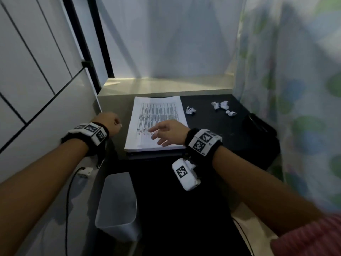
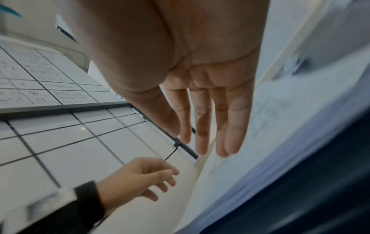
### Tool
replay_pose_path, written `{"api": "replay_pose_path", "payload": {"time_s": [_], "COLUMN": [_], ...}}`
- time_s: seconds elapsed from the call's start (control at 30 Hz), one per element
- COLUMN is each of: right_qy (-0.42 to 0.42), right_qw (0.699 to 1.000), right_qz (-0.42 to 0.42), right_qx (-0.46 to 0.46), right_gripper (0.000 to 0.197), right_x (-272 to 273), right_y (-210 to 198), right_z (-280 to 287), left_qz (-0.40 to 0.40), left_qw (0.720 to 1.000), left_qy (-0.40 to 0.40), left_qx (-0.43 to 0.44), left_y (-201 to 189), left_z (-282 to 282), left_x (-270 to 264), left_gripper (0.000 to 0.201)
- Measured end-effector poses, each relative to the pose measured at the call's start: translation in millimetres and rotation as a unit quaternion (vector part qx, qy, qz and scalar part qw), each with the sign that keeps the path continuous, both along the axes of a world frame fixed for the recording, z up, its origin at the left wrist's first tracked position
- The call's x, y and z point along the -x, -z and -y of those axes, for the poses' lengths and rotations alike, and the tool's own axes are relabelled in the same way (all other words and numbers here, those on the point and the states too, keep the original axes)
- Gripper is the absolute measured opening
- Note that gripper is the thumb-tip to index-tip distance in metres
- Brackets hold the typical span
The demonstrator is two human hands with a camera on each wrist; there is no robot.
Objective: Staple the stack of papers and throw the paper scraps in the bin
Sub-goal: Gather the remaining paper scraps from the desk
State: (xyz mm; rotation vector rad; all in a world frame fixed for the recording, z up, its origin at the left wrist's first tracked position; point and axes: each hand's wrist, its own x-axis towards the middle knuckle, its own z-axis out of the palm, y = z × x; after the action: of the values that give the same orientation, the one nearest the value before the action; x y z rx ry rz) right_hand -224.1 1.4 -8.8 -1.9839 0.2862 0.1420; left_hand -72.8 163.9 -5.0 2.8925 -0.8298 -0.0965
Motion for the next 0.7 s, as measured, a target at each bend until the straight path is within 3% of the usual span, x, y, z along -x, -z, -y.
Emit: {"api": "replay_pose_path", "payload": {"time_s": [0.1,0.23,0.47,0.57,0.7], "right_qy": [0.031,0.079,0.174,0.14,0.095], "right_qw": [0.991,0.953,0.905,0.909,0.933], "right_qz": [-0.011,-0.047,-0.164,-0.194,-0.156], "right_qx": [0.128,0.288,0.353,0.341,0.31], "right_gripper": [0.029,0.029,0.034,0.033,0.029], "right_x": [16,42,67,61,39], "right_y": [-4,-8,-1,14,27], "right_z": [54,120,194,204,202], "left_qz": [0.002,0.001,-0.014,-0.022,-0.033], "left_qw": [0.999,0.995,0.986,0.984,0.986], "left_qy": [0.049,0.101,0.159,0.164,0.148], "left_qx": [0.009,-0.001,-0.042,-0.061,-0.071], "left_y": [-11,-17,-2,11,24], "left_z": [42,97,189,223,258], "left_x": [12,30,47,42,30], "left_gripper": [0.028,0.029,0.035,0.039,0.041]}}
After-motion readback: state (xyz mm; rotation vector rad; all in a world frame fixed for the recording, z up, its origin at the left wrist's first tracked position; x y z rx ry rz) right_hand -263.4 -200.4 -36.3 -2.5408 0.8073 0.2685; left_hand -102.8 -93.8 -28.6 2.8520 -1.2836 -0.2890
